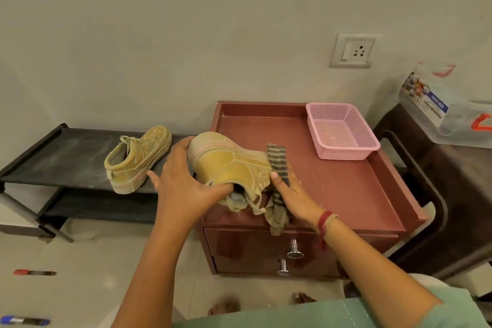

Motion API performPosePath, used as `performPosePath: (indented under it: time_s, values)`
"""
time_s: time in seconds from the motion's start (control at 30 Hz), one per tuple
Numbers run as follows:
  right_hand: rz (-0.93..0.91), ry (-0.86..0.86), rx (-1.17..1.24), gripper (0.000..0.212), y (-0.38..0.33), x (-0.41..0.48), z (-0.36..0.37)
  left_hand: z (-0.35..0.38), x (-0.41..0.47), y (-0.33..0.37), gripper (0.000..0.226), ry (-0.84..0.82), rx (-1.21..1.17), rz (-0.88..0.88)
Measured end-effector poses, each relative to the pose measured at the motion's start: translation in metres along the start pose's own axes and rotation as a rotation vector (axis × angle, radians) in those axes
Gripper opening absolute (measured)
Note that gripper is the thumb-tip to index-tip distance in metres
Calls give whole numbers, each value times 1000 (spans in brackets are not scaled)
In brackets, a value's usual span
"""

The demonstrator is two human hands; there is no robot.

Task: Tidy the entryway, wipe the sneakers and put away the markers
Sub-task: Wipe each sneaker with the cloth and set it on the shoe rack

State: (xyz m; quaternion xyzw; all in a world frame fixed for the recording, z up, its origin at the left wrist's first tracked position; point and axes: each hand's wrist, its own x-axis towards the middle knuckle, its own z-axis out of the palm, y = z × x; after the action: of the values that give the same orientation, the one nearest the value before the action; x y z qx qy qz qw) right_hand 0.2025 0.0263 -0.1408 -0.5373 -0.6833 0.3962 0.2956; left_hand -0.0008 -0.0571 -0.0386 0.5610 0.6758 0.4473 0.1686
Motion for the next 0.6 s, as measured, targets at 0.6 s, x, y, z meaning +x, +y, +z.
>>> performPosePath:
  time_s: [0.6]
  values:
    - [-408,150,3,50,-66,-10,40,-6,5,-16,92,-26,54,2]
